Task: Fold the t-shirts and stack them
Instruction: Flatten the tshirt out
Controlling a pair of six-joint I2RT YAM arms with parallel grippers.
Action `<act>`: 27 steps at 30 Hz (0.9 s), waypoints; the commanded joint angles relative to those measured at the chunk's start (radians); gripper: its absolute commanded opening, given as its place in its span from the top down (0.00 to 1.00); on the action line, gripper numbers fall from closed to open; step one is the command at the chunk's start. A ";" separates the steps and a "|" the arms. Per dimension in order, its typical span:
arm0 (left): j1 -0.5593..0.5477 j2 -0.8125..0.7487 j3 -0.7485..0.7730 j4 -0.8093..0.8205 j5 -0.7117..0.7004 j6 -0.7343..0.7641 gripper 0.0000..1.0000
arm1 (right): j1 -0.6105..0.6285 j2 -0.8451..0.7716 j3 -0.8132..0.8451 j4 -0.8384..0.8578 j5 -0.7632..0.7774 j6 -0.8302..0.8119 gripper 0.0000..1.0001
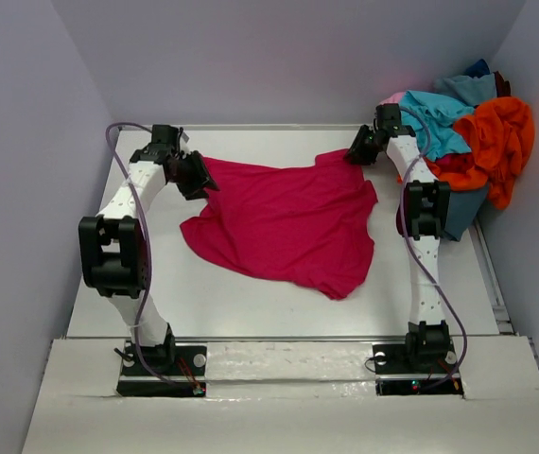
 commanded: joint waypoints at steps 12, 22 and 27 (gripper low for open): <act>-0.034 -0.268 -0.326 -0.038 -0.019 -0.085 0.51 | -0.068 -0.009 0.001 -0.024 0.054 -0.005 0.61; -0.045 -0.200 -0.362 -0.047 -0.161 -0.048 0.50 | -0.068 -0.072 -0.040 -0.025 0.043 -0.016 0.61; -0.054 -0.098 -0.292 -0.044 -0.198 -0.013 0.50 | -0.068 -0.092 -0.075 -0.016 0.035 -0.016 0.62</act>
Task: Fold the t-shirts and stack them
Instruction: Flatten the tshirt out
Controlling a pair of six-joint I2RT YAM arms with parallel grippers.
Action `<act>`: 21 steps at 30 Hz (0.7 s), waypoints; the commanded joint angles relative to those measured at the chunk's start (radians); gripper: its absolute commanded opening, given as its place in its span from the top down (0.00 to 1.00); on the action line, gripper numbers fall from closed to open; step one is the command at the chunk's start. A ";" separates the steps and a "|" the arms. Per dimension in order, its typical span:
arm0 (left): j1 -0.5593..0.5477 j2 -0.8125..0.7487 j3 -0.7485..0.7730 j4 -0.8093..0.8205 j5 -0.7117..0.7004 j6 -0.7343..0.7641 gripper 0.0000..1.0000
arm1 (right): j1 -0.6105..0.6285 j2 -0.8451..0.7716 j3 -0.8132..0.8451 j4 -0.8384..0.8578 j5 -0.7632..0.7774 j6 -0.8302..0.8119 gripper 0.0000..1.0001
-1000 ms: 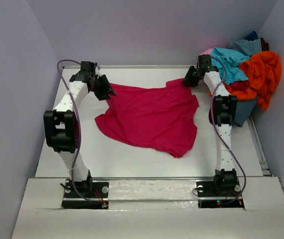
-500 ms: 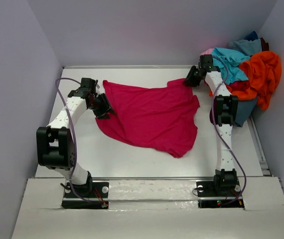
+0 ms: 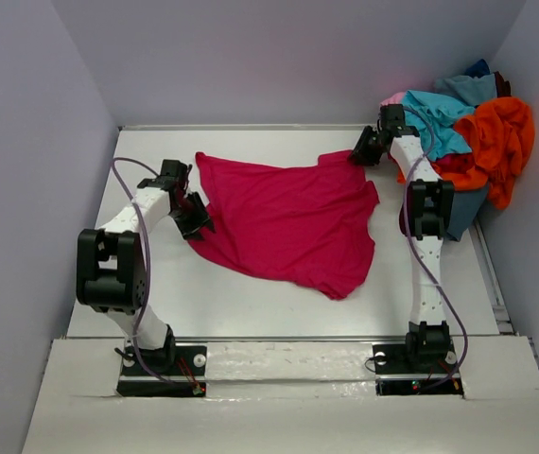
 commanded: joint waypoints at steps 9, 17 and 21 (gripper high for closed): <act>-0.030 0.244 0.232 -0.039 -0.167 0.101 0.51 | -0.050 -0.077 -0.032 -0.024 0.014 -0.006 0.62; -0.040 0.291 0.230 -0.090 -0.193 0.101 0.51 | -0.050 -0.072 -0.009 -0.030 0.017 -0.008 0.62; -0.040 0.258 0.161 -0.088 -0.173 0.070 0.51 | -0.050 -0.071 0.000 -0.027 0.016 -0.006 0.62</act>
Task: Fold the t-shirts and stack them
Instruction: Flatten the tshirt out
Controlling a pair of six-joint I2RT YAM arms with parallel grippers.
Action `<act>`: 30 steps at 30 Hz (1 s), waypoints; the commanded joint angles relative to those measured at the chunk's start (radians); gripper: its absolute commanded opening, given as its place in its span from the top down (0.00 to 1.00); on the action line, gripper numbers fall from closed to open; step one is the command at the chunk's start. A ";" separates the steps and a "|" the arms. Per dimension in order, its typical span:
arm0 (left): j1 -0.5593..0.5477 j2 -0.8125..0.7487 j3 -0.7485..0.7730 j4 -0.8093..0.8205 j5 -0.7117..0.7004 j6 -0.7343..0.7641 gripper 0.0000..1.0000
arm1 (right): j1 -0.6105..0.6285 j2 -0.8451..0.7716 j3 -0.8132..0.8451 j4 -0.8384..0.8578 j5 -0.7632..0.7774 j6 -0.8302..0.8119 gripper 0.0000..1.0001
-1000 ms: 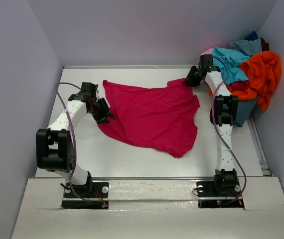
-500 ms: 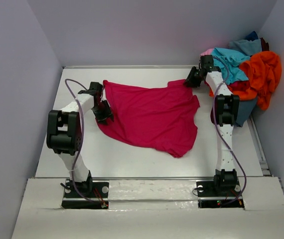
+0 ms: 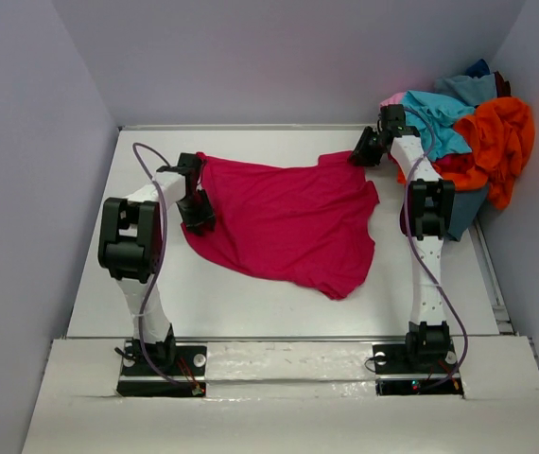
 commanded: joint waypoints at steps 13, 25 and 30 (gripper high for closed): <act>-0.014 -0.189 -0.217 -0.083 0.026 -0.113 0.52 | -0.048 -0.057 0.041 -0.023 0.036 -0.018 0.61; -0.014 -0.354 -0.308 -0.113 0.055 -0.203 0.51 | -0.048 -0.063 0.050 -0.045 0.060 -0.045 0.61; -0.004 -0.356 -0.270 -0.107 0.017 -0.182 0.51 | -0.048 -0.074 0.050 -0.048 0.041 -0.038 0.58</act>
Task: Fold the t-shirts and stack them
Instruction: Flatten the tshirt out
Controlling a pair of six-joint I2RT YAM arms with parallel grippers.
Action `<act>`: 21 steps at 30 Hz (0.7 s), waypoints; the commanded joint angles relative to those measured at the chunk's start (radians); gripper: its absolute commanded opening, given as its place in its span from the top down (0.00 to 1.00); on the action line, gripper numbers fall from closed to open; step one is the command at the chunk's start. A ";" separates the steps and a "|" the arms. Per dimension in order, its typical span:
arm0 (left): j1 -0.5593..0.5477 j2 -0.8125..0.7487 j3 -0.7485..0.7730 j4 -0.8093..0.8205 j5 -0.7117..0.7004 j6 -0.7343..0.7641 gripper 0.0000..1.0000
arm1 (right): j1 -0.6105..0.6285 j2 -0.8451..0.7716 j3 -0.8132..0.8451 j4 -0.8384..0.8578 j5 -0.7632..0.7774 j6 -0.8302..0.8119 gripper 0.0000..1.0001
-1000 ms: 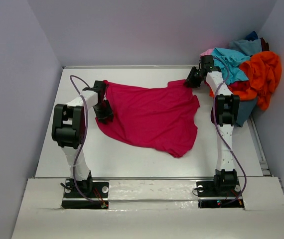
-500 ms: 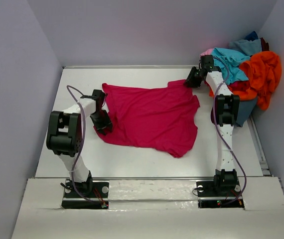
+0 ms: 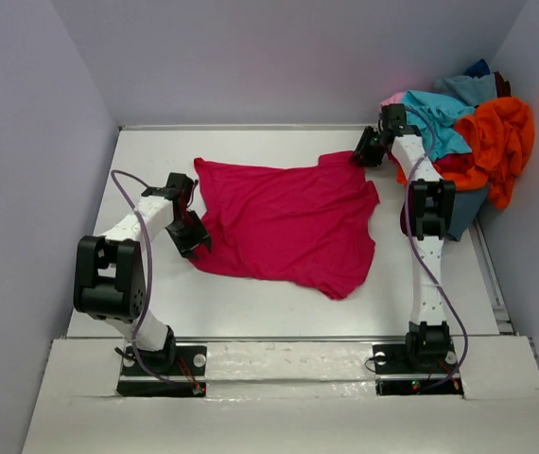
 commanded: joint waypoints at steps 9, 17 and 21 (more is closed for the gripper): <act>0.003 0.088 0.169 -0.013 -0.072 0.086 0.52 | -0.044 -0.137 0.012 -0.032 -0.044 0.002 0.48; -0.027 0.221 0.340 0.001 -0.084 0.131 0.52 | 0.029 -0.244 -0.087 -0.135 -0.113 0.015 0.47; -0.037 0.301 0.464 -0.009 -0.085 0.153 0.52 | 0.094 -0.267 -0.147 -0.157 -0.120 0.012 0.48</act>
